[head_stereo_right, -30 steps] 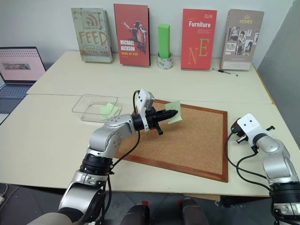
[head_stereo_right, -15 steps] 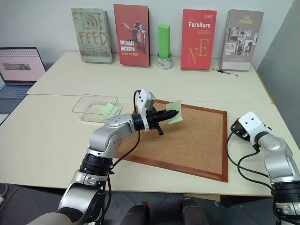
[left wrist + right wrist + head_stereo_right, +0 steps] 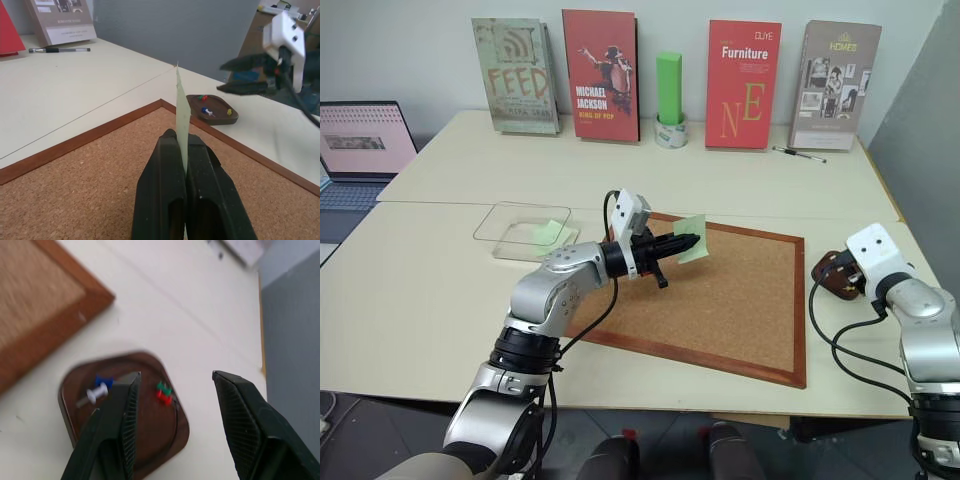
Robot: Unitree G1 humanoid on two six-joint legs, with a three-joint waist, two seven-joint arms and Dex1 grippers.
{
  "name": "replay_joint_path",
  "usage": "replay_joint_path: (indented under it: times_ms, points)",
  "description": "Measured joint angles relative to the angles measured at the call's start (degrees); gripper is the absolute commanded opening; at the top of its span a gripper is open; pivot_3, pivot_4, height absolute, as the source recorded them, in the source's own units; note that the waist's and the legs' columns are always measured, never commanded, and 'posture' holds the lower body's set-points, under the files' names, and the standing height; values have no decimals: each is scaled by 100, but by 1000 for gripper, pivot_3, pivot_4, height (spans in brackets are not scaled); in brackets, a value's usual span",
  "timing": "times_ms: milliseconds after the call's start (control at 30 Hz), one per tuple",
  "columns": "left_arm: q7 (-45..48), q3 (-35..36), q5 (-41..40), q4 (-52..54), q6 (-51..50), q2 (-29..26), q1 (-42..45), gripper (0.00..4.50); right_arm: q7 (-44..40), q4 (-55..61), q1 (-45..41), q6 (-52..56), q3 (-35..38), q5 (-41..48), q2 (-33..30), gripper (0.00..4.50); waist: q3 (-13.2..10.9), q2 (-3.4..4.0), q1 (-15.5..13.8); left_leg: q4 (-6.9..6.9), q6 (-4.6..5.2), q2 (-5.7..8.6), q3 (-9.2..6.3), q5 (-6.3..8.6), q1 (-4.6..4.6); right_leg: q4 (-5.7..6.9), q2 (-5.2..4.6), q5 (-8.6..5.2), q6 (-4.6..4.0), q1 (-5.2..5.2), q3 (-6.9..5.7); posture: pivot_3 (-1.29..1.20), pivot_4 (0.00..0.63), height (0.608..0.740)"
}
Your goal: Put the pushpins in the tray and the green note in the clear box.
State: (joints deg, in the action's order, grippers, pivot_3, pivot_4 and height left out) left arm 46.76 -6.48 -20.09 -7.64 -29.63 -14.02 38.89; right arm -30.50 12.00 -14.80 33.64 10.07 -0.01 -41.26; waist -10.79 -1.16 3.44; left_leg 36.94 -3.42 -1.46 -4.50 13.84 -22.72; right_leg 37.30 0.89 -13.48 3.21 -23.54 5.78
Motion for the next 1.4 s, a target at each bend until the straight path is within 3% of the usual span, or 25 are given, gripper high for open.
replay_joint_path:
  times_ms: [167,267,333,400,467,667,1133,1400]
  points:
    - [-235,48,235,84,168,-328,-16,0,-671,1117,-259,366,-368,1179,591,2431,-1,0,28,1,0,-2,-3,0,3,5,1,0,0,0,-1,0,150,740]
    - [-639,463,492,481,229,-976,-136,0,-816,1494,-736,704,-889,1674,929,2431,-1,0,40,0,0,-5,-3,0,2,6,2,0,0,-3,-4,0,150,740]
    - [-680,602,561,641,237,-1235,-209,0,-837,1517,-861,773,-1017,1749,1007,2431,-1,0,31,-2,0,-4,-4,0,2,6,1,-1,-2,-3,-5,0,150,740]
    - [-718,746,807,893,323,-1916,-444,0,-898,1460,-1211,849,-1356,1874,1234,2431,-1,0,67,-7,0,-7,-3,0,-2,5,1,-2,-3,-10,-6,0,150,740]
    - [-758,843,1018,918,400,-2263,-514,0,-951,1296,-1494,839,-1609,1913,1373,2431,-1,-1,55,-5,0,-7,-7,0,-7,4,1,-3,-5,-11,-14,0,150,740]
    - [-1023,1011,1504,343,405,-2970,-537,0,-1086,645,-1982,607,-2116,1861,1613,2431,-2,-1,-41,-3,-1,-5,-7,0,-17,-5,-4,-2,-4,-15,-18,0,150,740]
    - [-1116,578,2220,-1450,1051,-3009,25,0,-1166,417,-2155,442,-2487,1709,1836,2431,-2,-1,-32,0,0,-6,-2,0,-22,58,-1,-8,-17,-53,-15,0,150,740]
    - [-1091,519,2375,-1892,1247,-3010,153,1310,-1150,537,-2152,502,-2487,1712,1866,2470,-2,-1,-17,0,0,-8,-4,0,-22,69,3,-13,-23,-58,-16,0,150,740]
